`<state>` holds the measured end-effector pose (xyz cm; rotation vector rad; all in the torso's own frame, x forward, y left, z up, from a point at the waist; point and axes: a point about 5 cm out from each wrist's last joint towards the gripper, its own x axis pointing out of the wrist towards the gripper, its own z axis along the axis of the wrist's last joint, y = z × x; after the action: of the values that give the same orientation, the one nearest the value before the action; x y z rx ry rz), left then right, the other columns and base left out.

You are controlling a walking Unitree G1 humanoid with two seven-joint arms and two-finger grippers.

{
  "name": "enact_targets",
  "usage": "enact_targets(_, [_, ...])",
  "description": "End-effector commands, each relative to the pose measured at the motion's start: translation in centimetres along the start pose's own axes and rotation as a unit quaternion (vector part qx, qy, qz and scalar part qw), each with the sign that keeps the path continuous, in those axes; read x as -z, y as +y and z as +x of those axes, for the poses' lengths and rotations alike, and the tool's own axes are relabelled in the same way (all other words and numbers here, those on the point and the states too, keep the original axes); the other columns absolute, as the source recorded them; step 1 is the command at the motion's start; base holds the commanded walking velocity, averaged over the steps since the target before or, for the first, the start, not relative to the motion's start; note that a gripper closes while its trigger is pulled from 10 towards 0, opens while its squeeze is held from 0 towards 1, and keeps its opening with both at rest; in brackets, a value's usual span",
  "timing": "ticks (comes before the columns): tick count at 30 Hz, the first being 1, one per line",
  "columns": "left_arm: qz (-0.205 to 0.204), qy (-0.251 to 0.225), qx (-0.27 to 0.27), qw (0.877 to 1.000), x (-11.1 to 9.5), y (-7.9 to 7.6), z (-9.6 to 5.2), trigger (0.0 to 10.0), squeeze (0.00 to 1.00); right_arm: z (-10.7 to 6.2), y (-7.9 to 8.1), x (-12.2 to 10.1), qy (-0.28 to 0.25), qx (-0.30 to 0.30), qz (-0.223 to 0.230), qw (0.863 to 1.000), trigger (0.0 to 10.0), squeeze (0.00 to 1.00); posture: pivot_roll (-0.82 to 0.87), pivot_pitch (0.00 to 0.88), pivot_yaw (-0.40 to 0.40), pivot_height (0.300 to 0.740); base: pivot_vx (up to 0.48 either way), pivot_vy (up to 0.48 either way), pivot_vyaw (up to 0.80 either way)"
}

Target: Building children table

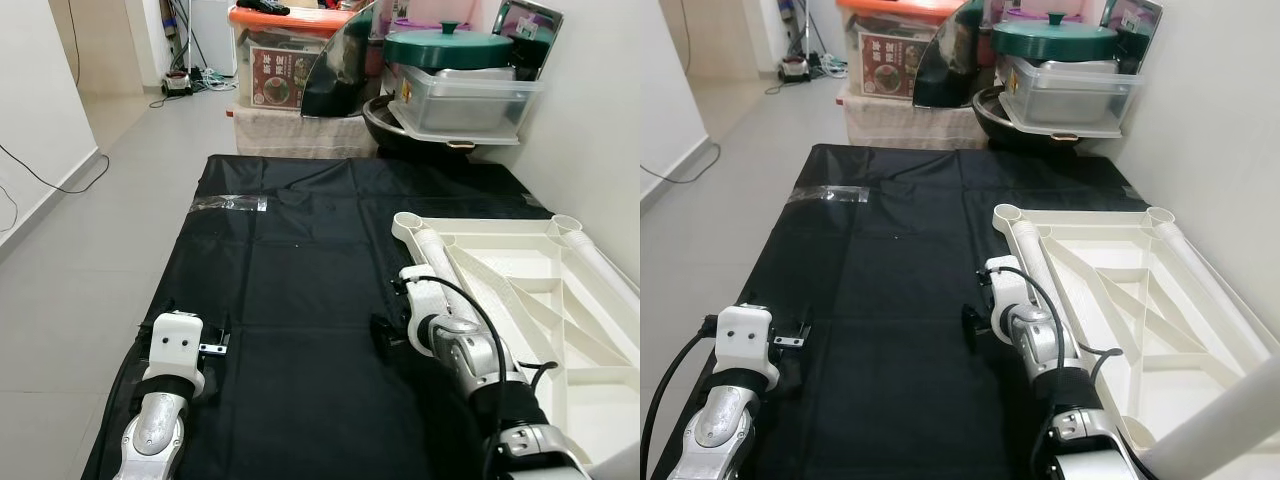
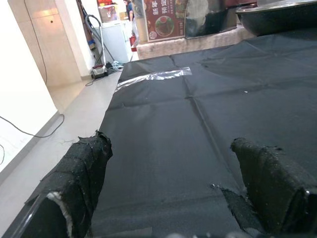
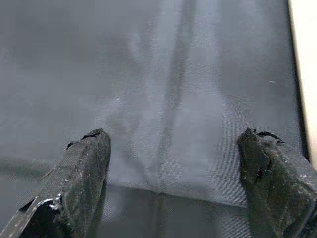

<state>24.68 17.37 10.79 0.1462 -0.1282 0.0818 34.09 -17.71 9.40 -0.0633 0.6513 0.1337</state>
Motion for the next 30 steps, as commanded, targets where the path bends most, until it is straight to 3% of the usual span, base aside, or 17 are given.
enact_targets(1, [-0.001, 0.001, -0.003, 1.000, 0.1, 0.0, -0.1, 10.0, 0.00, 0.1, -0.4, 0.8, 0.023, 0.011, 0.008, 1.000, 10.0, 0.00, 0.00, 0.000, -0.096, 0.740, 0.000, 0.000, 0.00])
enact_targets(3, [0.000, 0.000, -0.003, 1.000, 0.1, 0.0, -0.1, 10.0, 0.00, -0.5, -0.8, -2.4, -0.065, 0.030, 0.014, 0.997, 10.0, 0.00, 0.00, 0.000, -0.094, 0.740, 0.000, 0.000, 0.00])
enact_targets(4, [0.000, 0.000, -0.003, 1.000, 0.1, 0.0, -0.1, 10.0, 0.00, -0.5, -0.8, -2.4, -0.065, 0.030, 0.014, 0.997, 10.0, 0.00, 0.00, 0.000, -0.094, 0.740, 0.000, 0.000, 0.00])
enact_targets(5, [0.001, 0.000, -0.002, 1.000, 0.1, 0.0, -0.1, 10.0, 0.00, -1.0, -0.8, -3.8, -0.107, 0.041, 0.007, 0.993, 10.0, 0.00, 0.00, 0.000, -0.088, 0.740, 0.000, 0.000, 0.00])
enact_targets(8, [0.001, 0.000, -0.002, 1.000, 0.1, 0.0, -0.1, 10.0, 0.00, -1.0, -0.8, -3.8, -0.107, 0.041, 0.007, 0.993, 10.0, 0.00, 0.00, 0.000, -0.088, 0.740, 0.000, 0.000, 0.00])
enact_targets(9, [0.000, -0.001, -0.001, 1.000, 0.1, 0.0, -0.1, 10.0, 0.00, -1.6, -0.8, -5.6, -0.158, 0.053, -0.010, 0.986, 10.0, 0.00, 0.00, 0.000, -0.084, 0.740, 0.000, 0.000, 0.00])
enact_targets(12, [0.000, -0.001, 0.000, 1.000, 0.1, -0.1, 0.0, 10.0, 0.00, -1.9, -1.1, -6.4, -0.182, 0.069, -0.016, 0.981, 10.0, 0.00, 0.00, 0.000, -0.086, 0.740, 0.000, 0.000, 0.00])
enact_targets(14, [0.000, -0.001, 0.000, 1.000, 0.1, -0.1, 0.0, 10.0, 0.00, -1.9, -1.1, -6.4, -0.182, 0.069, -0.016, 0.981, 10.0, 0.00, 0.00, 0.000, -0.086, 0.740, 0.000, 0.000, 0.00])
enact_targets(17, [-0.001, 0.000, 0.000, 1.000, 0.2, 0.0, -0.1, 10.0, 0.00, -1.3, -3.1, -5.3, -0.141, 0.119, -0.007, 0.983, 10.0, 0.00, 0.00, 0.000, -0.089, 0.740, 0.000, 0.000, 0.00])
enact_targets(19, [-0.001, 0.000, 0.000, 1.000, 0.2, 0.0, -0.1, 10.0, 0.00, -1.3, -3.1, -5.3, -0.141, 0.119, -0.007, 0.983, 10.0, 0.00, 0.00, 0.000, -0.089, 0.740, 0.000, 0.000, 0.00])
enact_targets(22, [-0.001, -0.001, -0.003, 1.000, 0.1, 0.2, 0.0, 10.0, 0.00, -0.8, -5.2, -3.6, -0.088, 0.163, 0.034, 0.982, 10.0, 0.00, 0.00, 0.000, -0.088, 0.740, 0.000, 0.000, 0.00])
enact_targets(26, [-0.001, -0.001, -0.001, 1.000, 0.2, 0.1, 0.1, 10.0, 0.00, -0.3, -4.6, -2.8, -0.063, 0.128, 0.056, 0.988, 10.0, 0.00, 0.00, 0.000, -0.086, 0.740, 0.000, 0.000, 0.00])
enact_targets(30, [-0.001, -0.002, -0.001, 1.000, 0.1, 0.1, 0.1, 10.0, 0.00, 0.1, -3.8, -2.5, -0.058, 0.104, 0.049, 0.992, 10.0, 0.00, 0.00, 0.000, -0.086, 0.740, 0.000, 0.000, 0.00])
